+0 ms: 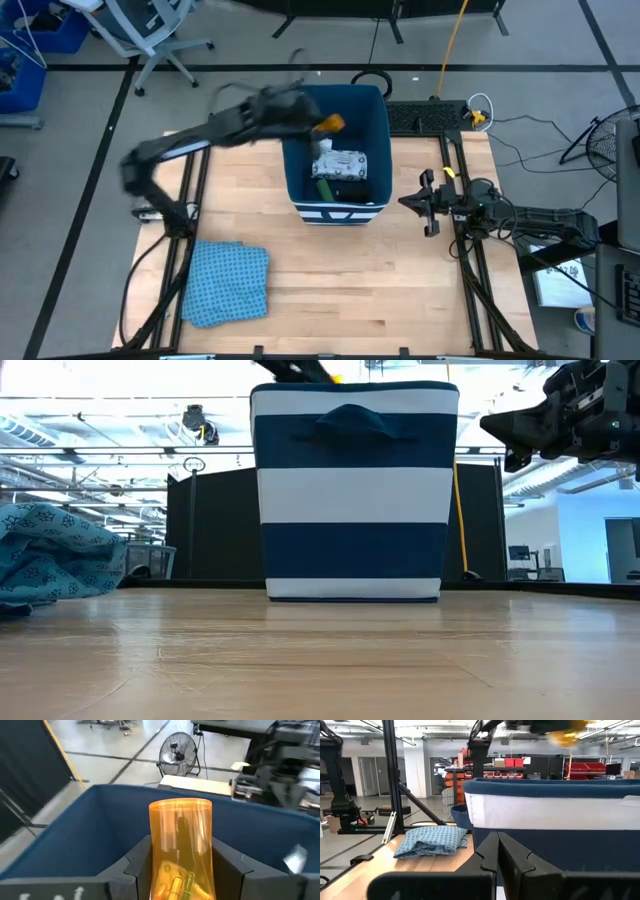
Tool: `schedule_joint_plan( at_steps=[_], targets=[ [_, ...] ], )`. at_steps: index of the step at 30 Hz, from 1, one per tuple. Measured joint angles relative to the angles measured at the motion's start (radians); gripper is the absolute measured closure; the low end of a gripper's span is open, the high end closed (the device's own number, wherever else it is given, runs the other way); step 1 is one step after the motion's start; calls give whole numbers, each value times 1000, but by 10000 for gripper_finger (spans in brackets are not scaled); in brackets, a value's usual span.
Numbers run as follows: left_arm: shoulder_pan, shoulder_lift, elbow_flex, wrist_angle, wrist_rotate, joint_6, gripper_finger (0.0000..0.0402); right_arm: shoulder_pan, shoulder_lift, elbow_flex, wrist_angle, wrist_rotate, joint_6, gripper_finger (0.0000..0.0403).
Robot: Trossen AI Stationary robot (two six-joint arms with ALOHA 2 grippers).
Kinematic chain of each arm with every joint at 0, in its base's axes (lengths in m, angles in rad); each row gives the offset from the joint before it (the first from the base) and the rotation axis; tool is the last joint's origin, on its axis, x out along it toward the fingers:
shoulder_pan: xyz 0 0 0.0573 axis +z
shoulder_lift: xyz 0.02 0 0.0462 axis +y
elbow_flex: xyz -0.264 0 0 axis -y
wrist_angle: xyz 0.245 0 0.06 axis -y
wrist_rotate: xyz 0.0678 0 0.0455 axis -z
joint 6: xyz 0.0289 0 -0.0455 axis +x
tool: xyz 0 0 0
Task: Pick & place medical supplies in basket/bin
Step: Put the orange pill bottle into the blue bin
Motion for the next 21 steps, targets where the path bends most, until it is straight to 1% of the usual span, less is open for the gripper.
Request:
schedule_joint_plan(
  at_steps=[5, 8, 10, 13, 18, 21],
  targets=[
    [67, 302, 298, -85, 140, -19, 252, 0, 0, 0, -35, 0, -16, 403],
    [88, 440, 439, -156, 184, -32, 252, 0, 0, 0, -66, 0, -21, 403],
    [92, 515, 499, -196, 192, -29, 252, 0, 0, 0, -80, 0, -24, 403],
    [83, 591, 525, -219, 180, 3, 252, 0, 0, 0, -93, 0, -32, 403],
    [47, 653, 519, -214, 43, 96, 252, 0, 0, 0, -96, 0, -32, 403],
    [34, 697, 517, -219, 10, 123, 252, 0, 0, 0, -96, 0, -26, 403]
  ],
)
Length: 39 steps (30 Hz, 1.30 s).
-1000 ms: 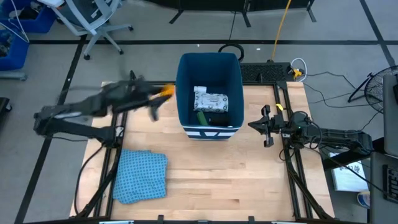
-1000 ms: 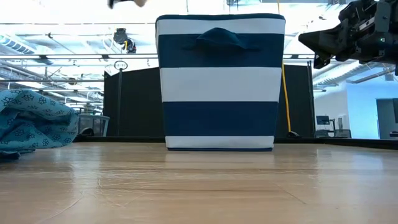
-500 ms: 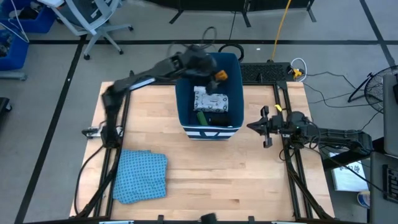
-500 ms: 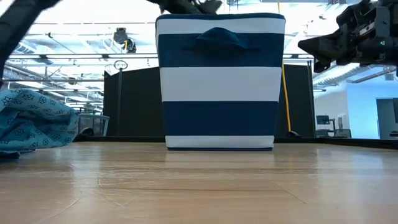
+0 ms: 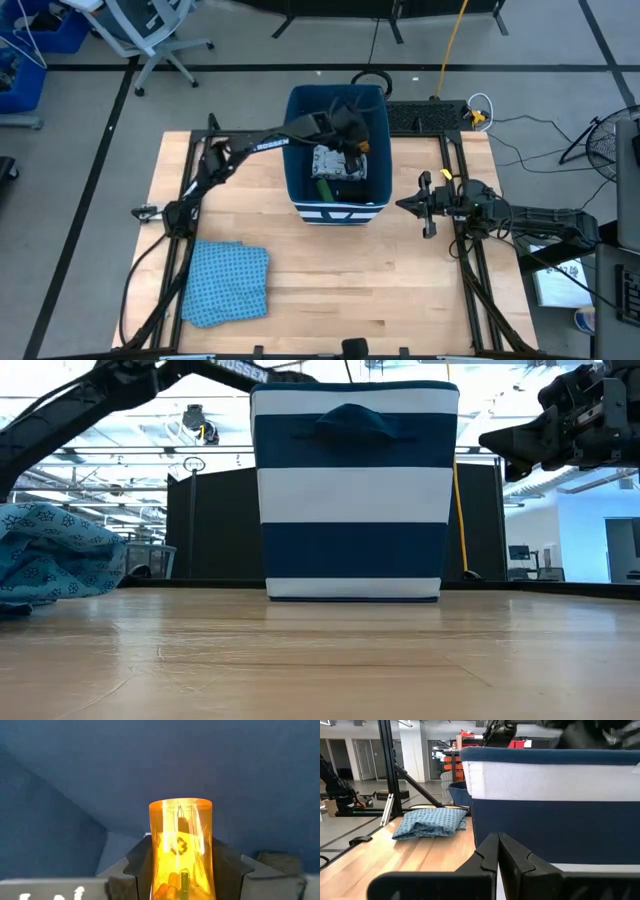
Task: Pick & place medical supplies in basket/bin
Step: Put the orange pill bottle into the blue bin
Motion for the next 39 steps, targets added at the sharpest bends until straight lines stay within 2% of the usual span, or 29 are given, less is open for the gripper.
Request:
schedule_joint_plan(
  at_steps=[6, 11, 16, 25, 29, 34, 39],
  targets=[
    [-10, 65, -1, -34, 20, 22, 252, 0, 2, 0, 0, 1, -2, 403],
    [-5, 126, -1, -91, 135, -11, 252, -1, 2, 0, 8, 3, -9, 403],
    [-25, 133, 2, -82, 178, -35, 252, -1, 4, 0, 20, 3, -21, 403],
    [-15, 143, 9, -240, 352, -139, 252, -1, 5, 0, 39, 4, -29, 403],
    [-14, 139, 57, -290, 306, -177, 252, -1, 5, 0, 85, 4, -46, 403],
    [-51, 140, 70, -246, 306, -227, 252, -1, 5, 0, 135, 4, -61, 403],
    [-81, 198, 79, -224, 297, -306, 252, -1, 5, 0, 144, 3, -76, 403]
  ],
)
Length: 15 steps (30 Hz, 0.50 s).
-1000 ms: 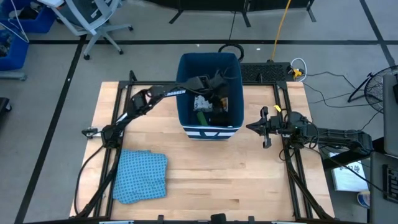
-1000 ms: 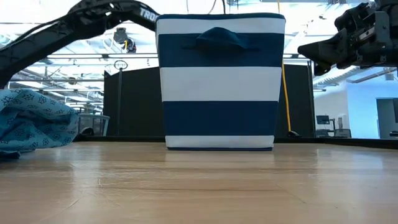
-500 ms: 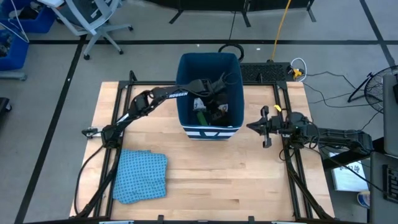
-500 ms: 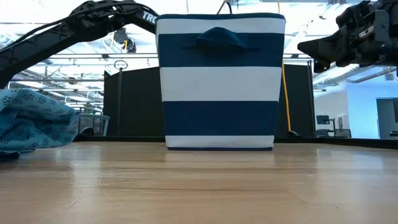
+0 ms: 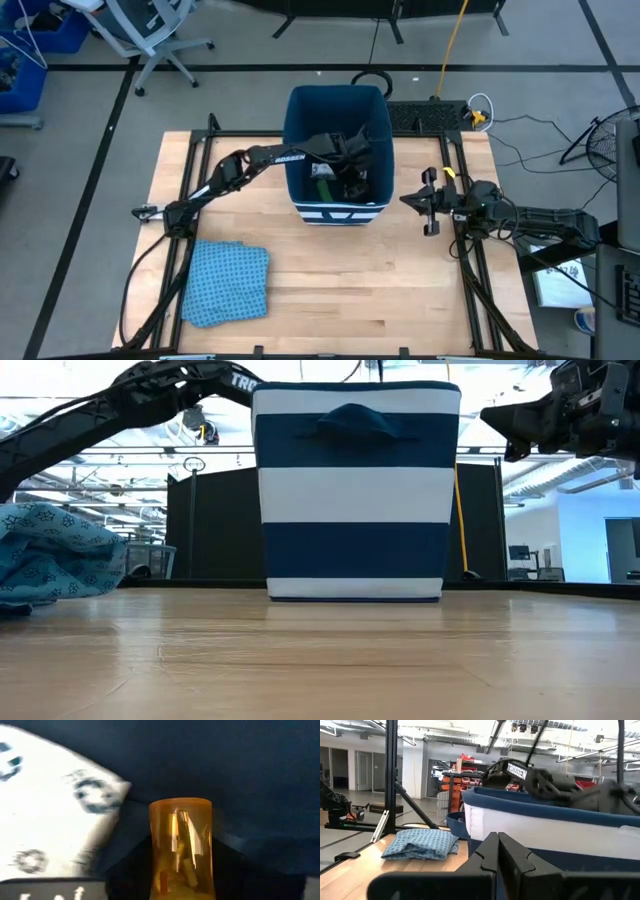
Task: Pick & place medical supplies in basket/bin
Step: Put the orange pill bottle into the blue bin
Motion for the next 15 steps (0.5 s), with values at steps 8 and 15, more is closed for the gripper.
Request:
schedule_joint_plan(
  at_steps=[8, 15],
  targets=[
    [25, 79, -1, 22, 43, -115, 252, 0, 2, 0, -8, -6, 43, 403],
    [23, 71, -4, 21, 27, -77, 252, 0, 2, 0, -10, -6, 38, 403]
  ],
)
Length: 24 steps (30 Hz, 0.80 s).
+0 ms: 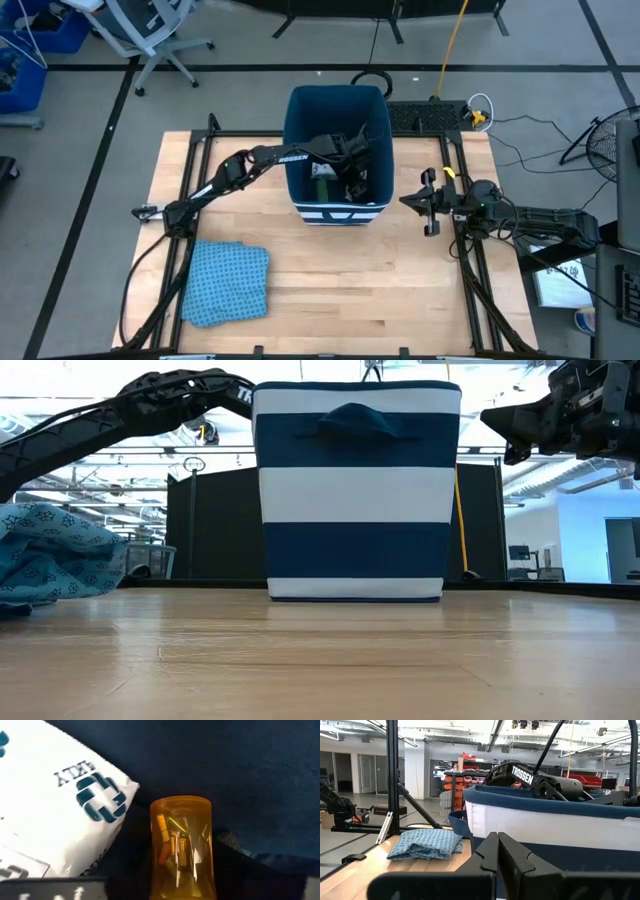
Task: Pick & place medical supplies in basket/bin
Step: Put the orange pill bottle into the blue bin, then return to Home Position
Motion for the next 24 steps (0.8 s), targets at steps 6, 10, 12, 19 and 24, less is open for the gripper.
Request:
schedule_joint_plan(
  at_steps=[6, 10, 12, 19, 24],
  targets=[
    [-6, -21, -6, 26, -43, 88, 198, 0, 2, 0, -8, 0, -3, 403],
    [-14, -57, -11, 33, -100, 163, 129, 0, 3, 0, -14, 0, -3, 403],
    [-21, -93, -9, 47, -151, 221, 98, 0, 3, 0, -14, -1, -3, 403],
    [-45, -289, -8, -2, -250, 373, 51, 0, 3, 0, -25, 1, -3, 403],
    [-63, -494, -5, -161, -224, 453, 94, 0, 3, 0, -35, 1, 13, 403]
  ],
)
